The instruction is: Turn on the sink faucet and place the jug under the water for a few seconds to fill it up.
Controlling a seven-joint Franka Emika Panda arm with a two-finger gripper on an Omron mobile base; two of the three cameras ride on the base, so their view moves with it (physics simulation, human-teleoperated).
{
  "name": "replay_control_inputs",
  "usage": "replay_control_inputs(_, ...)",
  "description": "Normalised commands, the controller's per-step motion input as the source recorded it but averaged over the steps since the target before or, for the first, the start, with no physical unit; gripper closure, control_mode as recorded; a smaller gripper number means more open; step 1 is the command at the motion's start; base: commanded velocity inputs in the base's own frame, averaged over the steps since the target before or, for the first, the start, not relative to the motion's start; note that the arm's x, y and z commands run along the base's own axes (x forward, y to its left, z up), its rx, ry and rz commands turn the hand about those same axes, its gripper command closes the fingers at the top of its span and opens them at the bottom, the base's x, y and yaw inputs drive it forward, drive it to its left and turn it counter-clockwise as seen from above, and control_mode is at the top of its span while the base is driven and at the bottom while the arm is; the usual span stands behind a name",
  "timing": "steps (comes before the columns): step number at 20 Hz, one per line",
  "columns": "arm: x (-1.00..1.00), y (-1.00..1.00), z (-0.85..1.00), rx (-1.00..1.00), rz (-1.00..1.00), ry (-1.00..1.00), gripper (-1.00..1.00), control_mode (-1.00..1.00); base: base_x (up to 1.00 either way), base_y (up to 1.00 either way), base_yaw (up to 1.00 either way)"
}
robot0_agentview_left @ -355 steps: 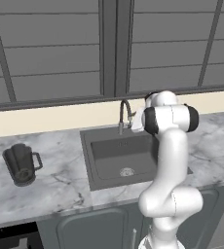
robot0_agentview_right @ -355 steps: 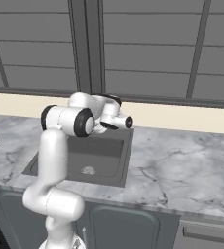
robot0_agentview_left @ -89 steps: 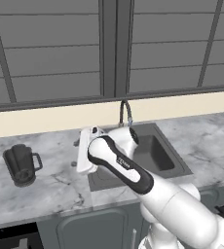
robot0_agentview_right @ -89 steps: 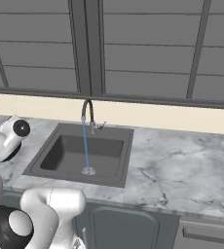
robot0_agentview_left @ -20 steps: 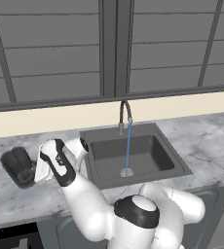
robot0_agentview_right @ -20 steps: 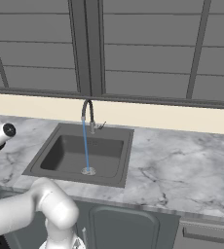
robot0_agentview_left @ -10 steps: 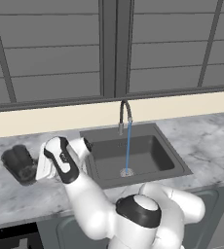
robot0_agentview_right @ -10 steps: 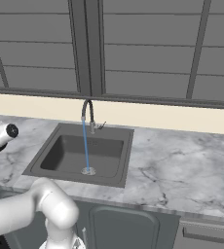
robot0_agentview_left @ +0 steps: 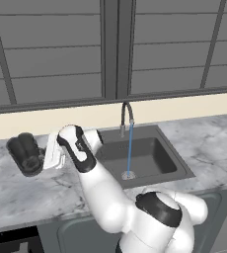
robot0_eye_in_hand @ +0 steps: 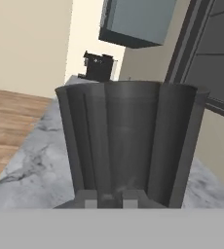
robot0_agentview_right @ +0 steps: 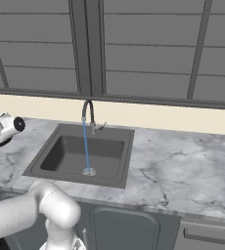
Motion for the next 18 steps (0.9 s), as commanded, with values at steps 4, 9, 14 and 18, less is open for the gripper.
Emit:
replay_control_inputs(4,-0.05,-0.91,0.26,0.08,-0.03,0.05,1.00,-1.00,0.00,0.00,0.00)
replay_control_inputs(9,-0.14,-1.00,0.00,0.07,-0.08,0.00,1.00,-1.00,0.00,0.00,0.00)
replay_control_inputs(14,-0.09,-1.00,0.01,0.04,-0.10,0.01,1.00,-1.00,0.00,0.00,0.00)
replay_control_inputs(18,0.00,-1.00,0.00,0.04,-0.10,0.07,1.00,-1.00,0.00,0.00,0.00)
